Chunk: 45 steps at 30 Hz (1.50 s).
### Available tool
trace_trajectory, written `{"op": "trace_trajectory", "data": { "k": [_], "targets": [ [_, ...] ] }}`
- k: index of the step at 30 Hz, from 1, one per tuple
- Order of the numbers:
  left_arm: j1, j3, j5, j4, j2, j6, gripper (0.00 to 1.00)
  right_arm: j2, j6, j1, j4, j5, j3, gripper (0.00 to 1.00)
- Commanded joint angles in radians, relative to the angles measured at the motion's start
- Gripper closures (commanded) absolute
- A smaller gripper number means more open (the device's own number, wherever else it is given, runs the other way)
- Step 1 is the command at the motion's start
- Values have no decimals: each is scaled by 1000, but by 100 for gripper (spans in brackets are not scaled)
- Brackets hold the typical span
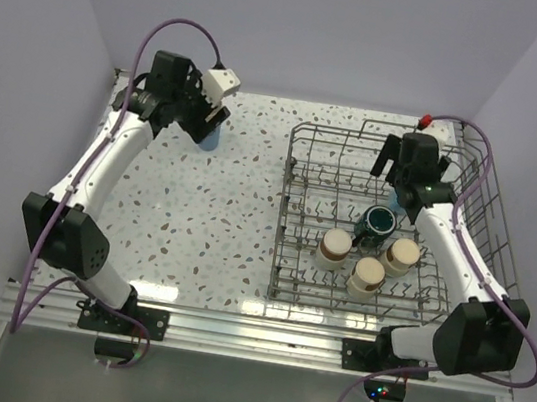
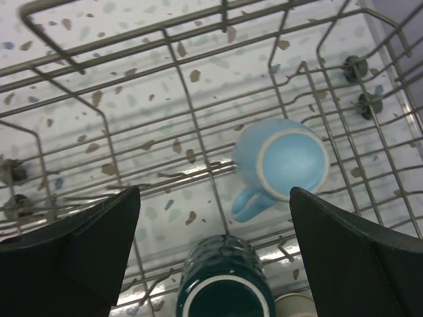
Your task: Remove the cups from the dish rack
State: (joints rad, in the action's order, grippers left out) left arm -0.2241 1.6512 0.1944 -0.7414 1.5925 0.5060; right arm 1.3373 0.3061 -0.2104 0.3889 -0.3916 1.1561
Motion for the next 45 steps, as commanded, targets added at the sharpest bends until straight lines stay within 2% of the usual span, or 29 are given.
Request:
{"op": "trace_trajectory", "data": {
  "k": [1,5,11,15,20,23,26,29,33,38,45],
  "targets": [
    [-3,-71,73,76,-57,-81,25,20,22,40,-25,-139,-38,2],
    [-3,-169,83,108,-111,-86,24,75,42,80,-51,-161,-33,2],
    [-3,-237,89,128,-166,-77,24,160,51,103,-77,-153,-16,2],
    [-3,-255,83,135,-177,-73,24,171,54,105,-102,-141,-25,2],
    [-1,-266,97,139,-177,-72,24,136,108,103,-50,-139,-36,3],
    [-3,-266,108,142,-175,-73,24,68,145,103,-80,-132,-116,6],
    [-3,-260,117,143,-166,-73,24,40,178,101,-137,-93,-174,15],
    [-3,-249,125,139,-166,-73,24,56,206,100,-137,-87,-176,22],
    [-3,-249,135,134,-180,-66,24,86,222,101,-153,-96,-177,25],
    [-3,-252,139,132,-187,-55,23,140,251,100,-171,-50,-164,36],
    [-3,-255,151,129,-195,-49,24,155,261,95,-202,-115,-185,41]
  ]
}}
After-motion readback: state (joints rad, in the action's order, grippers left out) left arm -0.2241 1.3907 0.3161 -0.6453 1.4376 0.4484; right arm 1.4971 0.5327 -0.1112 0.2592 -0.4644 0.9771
